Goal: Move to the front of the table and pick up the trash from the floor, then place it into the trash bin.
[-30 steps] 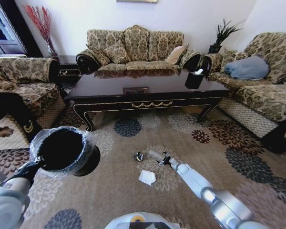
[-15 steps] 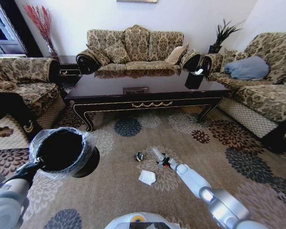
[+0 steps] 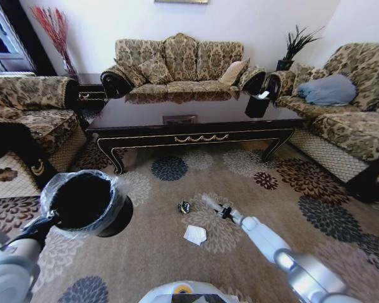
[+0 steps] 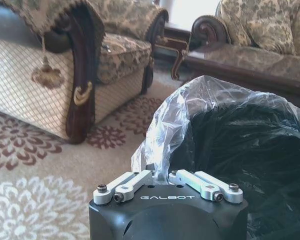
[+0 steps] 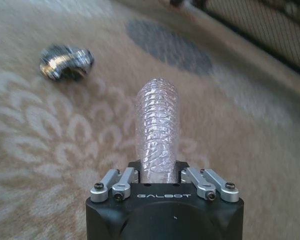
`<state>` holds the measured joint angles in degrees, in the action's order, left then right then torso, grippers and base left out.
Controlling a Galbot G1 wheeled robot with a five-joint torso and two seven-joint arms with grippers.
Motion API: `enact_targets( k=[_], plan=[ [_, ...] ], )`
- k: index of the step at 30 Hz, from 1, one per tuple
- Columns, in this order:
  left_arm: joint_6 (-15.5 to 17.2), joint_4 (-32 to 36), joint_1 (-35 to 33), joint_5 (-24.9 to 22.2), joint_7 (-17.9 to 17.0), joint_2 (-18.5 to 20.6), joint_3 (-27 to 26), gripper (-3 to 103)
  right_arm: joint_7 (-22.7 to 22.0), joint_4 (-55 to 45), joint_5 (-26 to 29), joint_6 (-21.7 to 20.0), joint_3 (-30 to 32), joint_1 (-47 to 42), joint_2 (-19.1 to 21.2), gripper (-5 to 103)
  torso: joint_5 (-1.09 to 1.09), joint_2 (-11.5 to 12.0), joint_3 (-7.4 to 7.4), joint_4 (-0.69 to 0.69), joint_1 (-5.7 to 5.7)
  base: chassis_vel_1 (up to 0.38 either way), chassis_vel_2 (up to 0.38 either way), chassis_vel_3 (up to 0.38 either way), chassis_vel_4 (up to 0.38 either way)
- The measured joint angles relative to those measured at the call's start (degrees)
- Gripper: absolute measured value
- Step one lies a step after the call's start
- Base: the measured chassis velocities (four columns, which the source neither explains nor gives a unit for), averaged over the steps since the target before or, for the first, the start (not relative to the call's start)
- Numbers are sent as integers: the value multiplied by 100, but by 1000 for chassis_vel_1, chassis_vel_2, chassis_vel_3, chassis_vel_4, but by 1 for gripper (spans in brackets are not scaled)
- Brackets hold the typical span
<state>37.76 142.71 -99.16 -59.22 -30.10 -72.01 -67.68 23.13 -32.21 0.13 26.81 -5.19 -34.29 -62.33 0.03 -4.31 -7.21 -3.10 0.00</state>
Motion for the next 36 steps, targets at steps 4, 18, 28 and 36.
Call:
enact_targets(
  k=[4, 18, 28, 36],
  plan=[
    [-48, -141, -31, 213, 30, -184, 371, 4, 630, -644, -60, 401, 425, -175, 292, 25, -5, 0, 0, -4, 0, 0, 0, 0, 0],
    [-47, -546, 7, -7, 30, 215, 657, 4, 812, -3058, 875, 670, 241, 23, 938, 24, -4, 0, 0, -1, 0, 0, 0, 0, 0],
    [14, -1433, 608, -44, 84, 963, 919, 4, -180, -4527, 1878, 596, -833, 400, 713, 24, -5, 0, 0, 1, 0, 0, 0, 0, 0],
    [18, -2428, 1703, 107, 109, 1071, 1973, 4, -552, -4733, 2209, 544, -1744, 882, 400, 24, -4, 0, -1, -1, 0, 0, 0, 0, 0]
  ],
)
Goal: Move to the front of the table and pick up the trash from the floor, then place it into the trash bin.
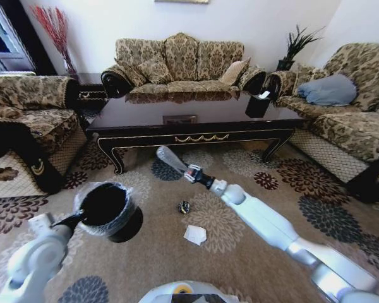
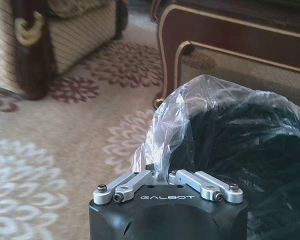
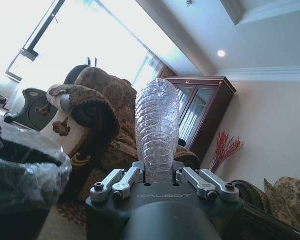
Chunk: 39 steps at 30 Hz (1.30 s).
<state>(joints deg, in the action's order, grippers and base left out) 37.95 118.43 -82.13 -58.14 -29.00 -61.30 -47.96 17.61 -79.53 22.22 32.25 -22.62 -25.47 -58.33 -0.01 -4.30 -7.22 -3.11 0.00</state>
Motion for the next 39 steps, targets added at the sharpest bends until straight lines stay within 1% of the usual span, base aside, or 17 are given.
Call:
enact_targets(
  k=[2, 3, 6, 7, 8, 11, 12, 15, 20, 24, 29, 32, 33, 35, 36, 38, 39],
  plan=[
    [0, -337, 477, 42, -1, -3, 385, 4, -109, 36, 115, 52, -245, 162, -114, 24, 0, 0, 0, 0, 0, 0, 0, 0, 0],
    [0, -337, 477, 42, -1, -3, 385, 4, -109, 36, 115, 52, -245, 162, -114, 24, 0, 0, 0, 0, 0, 0, 0, 0, 0],
    [-30, -831, 1176, 108, -1, -39, 994, 4, -255, 117, 227, 122, -554, 398, -295, 24, 1, 0, 0, 0, 0, 0, 0, 0, 0],
    [-35, -981, 1379, 118, -1, -61, 1186, 4, -275, 182, 214, 136, -662, 474, -351, 24, 2, 0, 0, -1, 0, 0, 0, 0, 0],
    [-35, -981, 1379, 118, -1, -61, 1186, 4, -275, 182, 214, 136, -662, 474, -351, 24, 2, 0, 0, -1, 0, 0, 0, 0, 0],
    [-36, -1391, 1893, 136, -2, -139, 1693, 4, -279, 502, 10, 242, -858, 680, -624, 24, 0, 0, 0, -2, -1, 0, 0, 0, 0],
    [-36, -1391, 1893, 136, -2, -139, 1693, 4, -279, 502, 10, 242, -858, 680, -624, 24, 0, 0, 0, -2, -1, 0, 0, 0, 0],
    [-41, -1827, 2403, 158, -12, -242, 2164, 4, -340, 786, 24, 301, -965, 812, -1069, 24, 0, 0, 0, 2, 0, 0, 0, 0, 0],
    [-46, -2092, 2818, 140, -23, -336, 2481, 4, -463, 931, 64, 358, -1138, 909, -1348, 24, 1, 1, 0, 1, 0, 0, 0, 0, 0],
    [-49, -2126, 2972, 98, -29, -375, 2579, 4, -525, 1001, 48, 367, -1262, 895, -1414, 24, 1, 0, 1, 0, 0, 0, 0, 0, 0],
    [-53, -1943, 3005, -22, -45, -370, 2589, 4, -668, 1171, -166, 379, -1310, 693, -1438, 24, 2, 1, 1, 0, 0, 0, 0, 0, 0],
    [-53, -1773, 2934, -87, -61, -309, 2540, 4, -555, 1190, -173, 348, -1259, 609, -1302, 24, 2, 0, 1, 0, 0, 0, 0, 0, 0],
    [-50, -1723, 2905, -101, -71, -290, 2516, 4, -506, 1192, -170, 340, -1233, 595, -1255, 21, 2, 1, 1, -1, 0, 0, 0, 0, 0],
    [-40, -1610, 2815, -132, -85, -249, 2449, 4, -377, 1183, -124, 333, -1159, 552, -1133, 31, 2, 0, 1, 0, -1, 0, 0, 0, 0],
    [-40, -1610, 2815, -132, -85, -249, 2449, 4, -377, 1183, -124, 333, -1159, 552, -1133, 31, 2, 0, 1, 0, -1, 0, 0, 0, 0],
    [-34, -1556, 2769, -137, -96, -228, 2410, 4, -354, 1145, -90, 327, -1131, 530, -1057, 36, 2, 1, 1, 0, 0, 0, 0, 0, 0],
    [-22, -1490, 2724, -158, -113, -209, 2374, 4, -350, 1086, -72, 323, -1110, 509, -990, 41, 2, 1, 1, 1, 0, 0, 0, 0, 0]
  ],
)
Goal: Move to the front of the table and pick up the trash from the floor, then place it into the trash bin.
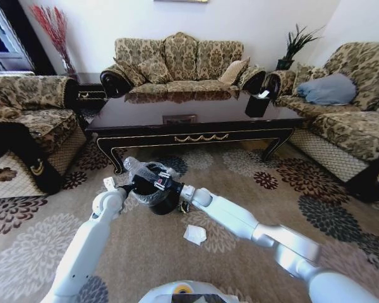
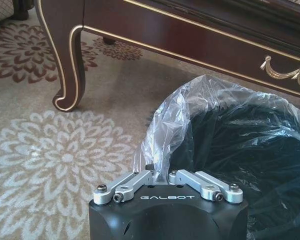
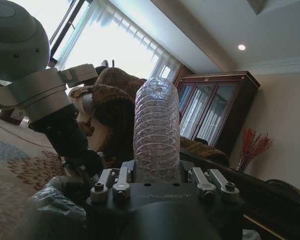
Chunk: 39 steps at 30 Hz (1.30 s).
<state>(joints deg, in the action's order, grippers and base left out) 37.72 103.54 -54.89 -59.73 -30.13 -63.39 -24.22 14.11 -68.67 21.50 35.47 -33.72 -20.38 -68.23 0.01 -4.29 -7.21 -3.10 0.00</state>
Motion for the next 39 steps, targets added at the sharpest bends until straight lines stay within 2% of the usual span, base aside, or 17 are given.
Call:
enact_targets(
  k=[1, 2, 6, 8, 11, 12, 15, 21, 26, 29, 30, 32, 34, 35, 37, 38, 39],
  plan=[
    [14, 56, -30, -36, -20, 11, -24, 4, 1, -65, 14, -5, 14, -20, 70, 47, 0, 0, 0, 0, 0, 0, 0, 0, 0],
    [14, 56, -30, -36, -20, 11, -24, 4, 1, -65, 14, -5, 14, -20, 70, 47, 0, 0, 0, 0, 0, 0, 0, 0, 0],
    [60, 287, -147, -174, -111, 88, -145, 4, 1, -275, 38, -17, 110, -112, 388, 68, 0, 0, 0, -2, 0, 0, 0, 0, 0],
    [63, 304, -157, -185, -116, 96, -157, 4, -2, -291, 45, -17, 119, -119, 415, 68, 0, 0, 0, -2, 0, 0, 0, 0, 0],
    [97, 485, -290, -287, -174, 198, -293, 4, -20, -444, 46, -16, 180, -158, 587, 85, 0, 0, 0, -2, 0, 0, 0, 0, 0],
    [97, 485, -290, -287, -174, 198, -293, 4, -20, -444, 46, -16, 180, -158, 587, 85, 0, 0, 0, -2, 0, 0, 0, 0, 0],
    [106, 571, -378, -329, -200, 255, -398, 4, -71, -535, 44, -24, 173, -152, 629, 98, -1, 0, 0, 0, 0, 0, 0, 0, 0],
    [140, 751, -487, -442, -292, 317, -583, 4, -93, -470, 40, -20, 243, -154, 681, 100, -1, 0, 0, -1, 0, 0, 0, 0, 0],
    [297, 995, -745, -698, -458, 478, -977, 4, -84, -208, 40, -102, 226, -71, 897, 100, -2, -1, 0, -3, 0, 0, 0, 0, 0],
    [359, 1152, -1079, -841, -574, 715, -1505, 4, 4, -106, 349, -445, 304, -84, 1091, 100, -1, -1, -1, 0, 0, 0, 0, 0, 0],
    [359, 1152, -1079, -841, -574, 715, -1505, 4, 4, -106, 349, -445, 304, -84, 1091, 100, -1, -1, -1, 0, 0, 0, 0, 0, 0],
    [371, 1280, -1276, -1014, -606, 908, -1853, 4, 43, -107, 639, -963, 431, -197, 1227, 100, -1, 0, 0, 3, 0, 0, 0, 0, 0],
    [372, 1326, -1332, -1072, -615, 979, -1946, 4, 57, -80, 682, -1117, 465, -238, 1259, 100, -1, -1, 0, 2, 0, 0, 0, 0, 0],
    [371, 1411, -1422, -1149, -629, 1097, -2079, 4, 138, 67, 696, -1273, 503, -300, 1288, 100, -2, -2, 1, -1, 0, 0, 0, 0, 0],
    [373, 1477, -1500, -1189, -645, 1179, -2169, 4, 321, 285, 623, -1298, 544, -346, 1277, 100, 0, -2, 1, -3, 0, 0, 0, 0, 0],
    [398, 1664, -1693, -1278, -698, 1329, -2363, 4, 777, 1095, 178, -1118, 717, -507, 1029, 100, -1, -1, 0, -3, 0, 0, 0, 0, 0],
    [400, 1700, -1731, -1298, -709, 1349, -2401, 4, 816, 1236, 122, -1089, 747, -542, 954, 100, -2, -2, 0, -3, 0, 0, 0, 0, 0]
  ],
)
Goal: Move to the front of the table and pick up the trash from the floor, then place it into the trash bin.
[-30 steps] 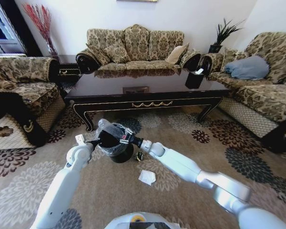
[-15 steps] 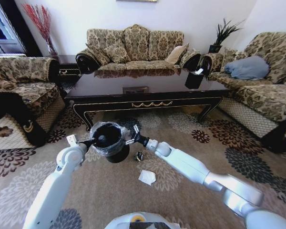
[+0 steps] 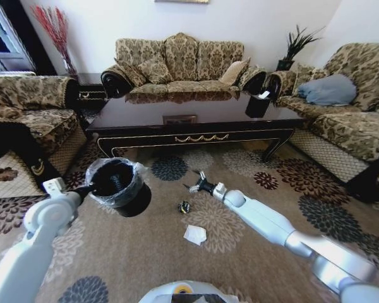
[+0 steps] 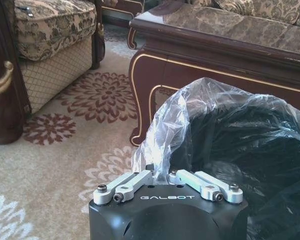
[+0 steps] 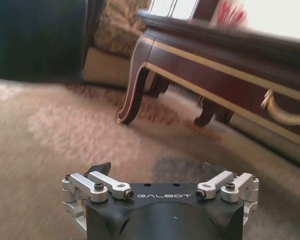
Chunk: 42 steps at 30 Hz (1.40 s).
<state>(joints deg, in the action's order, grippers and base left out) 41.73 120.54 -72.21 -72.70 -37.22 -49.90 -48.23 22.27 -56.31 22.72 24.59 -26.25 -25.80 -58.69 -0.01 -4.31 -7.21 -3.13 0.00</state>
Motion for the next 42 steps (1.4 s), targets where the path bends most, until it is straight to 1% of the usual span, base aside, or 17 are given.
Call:
enact_targets(
  k=[2, 6, 7, 9, 12, 13, 15, 16, 17, 18, 19, 20, 22, 23, 28, 34, 42],
  plan=[
    [2, 45, -51, -14, -13, 23, -49, 4, 35, 178, -42, 21, 25, -50, -96, 100, 0, 0, 0, 2, 0, 0, 0, 0, 0],
    [2, 185, -293, -23, -31, 79, -259, 4, 74, 798, -23, -14, 49, -219, -495, 100, 0, 0, 0, 2, 0, 0, 0, 0, 0],
    [2, 185, -293, -23, -31, 79, -259, 4, 74, 798, -23, -14, 49, -219, -495, 100, 0, 0, 0, 2, 0, 0, 0, 0, 0],
    [2, 245, -467, -23, -25, 53, -372, 4, 73, 1109, 154, -131, 58, -292, -773, 100, 1, 0, 0, 2, 0, 0, 0, 0, 0],
    [2, 270, -566, -6, -17, 17, -427, 4, 52, 1227, 363, -264, 55, -328, -911, 100, 0, 0, 0, 4, 0, 0, 0, 0, 0],
    [2, 295, -645, 8, -10, -20, -472, 4, -69, 1245, 642, -511, 17, -369, -985, 100, 0, 0, 0, 4, 0, 0, 0, 0, 0],
    [2, 313, -702, 17, -6, -58, -502, 4, -373, 1111, 1006, -887, -55, -429, -992, 101, 0, 0, 0, 3, 0, 0, 0, 0, 0],
    [0, 317, -721, 23, -1, -74, -507, 4, -540, 1023, 1190, -1048, -90, -452, -988, 98, 0, 0, 0, 2, 0, 0, 0, 0, 0],
    [-2, 320, -731, 28, 3, -86, -508, 4, -684, 954, 1360, -1175, -120, -469, -986, 98, 0, 0, 0, 2, 0, 0, 0, 0, 0],
    [-2, 320, -731, 28, 3, -86, -508, 4, -684, 954, 1360, -1175, -120, -469, -986, 98, 0, 0, 0, 2, 0, 0, 0, 0, 0],
    [-7, 321, -740, 36, 6, -104, -509, 4, -929, 849, 1602, -1370, -172, -493, -980, 89, 0, 0, 0, 2, 0, 0, 0, 0, 0],
    [-9, 321, -741, 42, 6, -109, -509, 4, -1093, 769, 1768, -1498, -203, -508, -970, 89, 0, 0, 0, 2, 0, 0, 0, 0, 0],
    [-12, 322, -744, 44, 6, -103, -528, 4, -1384, 600, 2101, -1693, -243, -541, -932, 96, -1, 0, 0, 2, 0, 0, 0, 0, 0],
    [-12, 322, -744, 44, 6, -103, -528, 4, -1384, 600, 2101, -1693, -243, -541, -932, 96, -1, 0, 0, 2, 0, 0, 0, 0, 0],
    [-16, 363, -837, -60, 18, 19, -781, 4, -1802, 240, 2463, -1951, -220, -698, -769, 100, 0, 0, 0, 2, 0, 0, 0, 0, 0],
    [-18, 423, -929, -133, 17, 95, -951, 4, -1860, 113, 2521, -2086, -144, -878, -731, 100, 1, 0, 0, 2, 0, 0, 0, 0, 0],
    [-18, 640, -1114, -34, 37, -65, -981, 4, -1968, 85, 2531, -2065, -148, -960, -783, 100, 0, 0, 0, 2, 0, 0, 0, 0, 0]
  ],
)
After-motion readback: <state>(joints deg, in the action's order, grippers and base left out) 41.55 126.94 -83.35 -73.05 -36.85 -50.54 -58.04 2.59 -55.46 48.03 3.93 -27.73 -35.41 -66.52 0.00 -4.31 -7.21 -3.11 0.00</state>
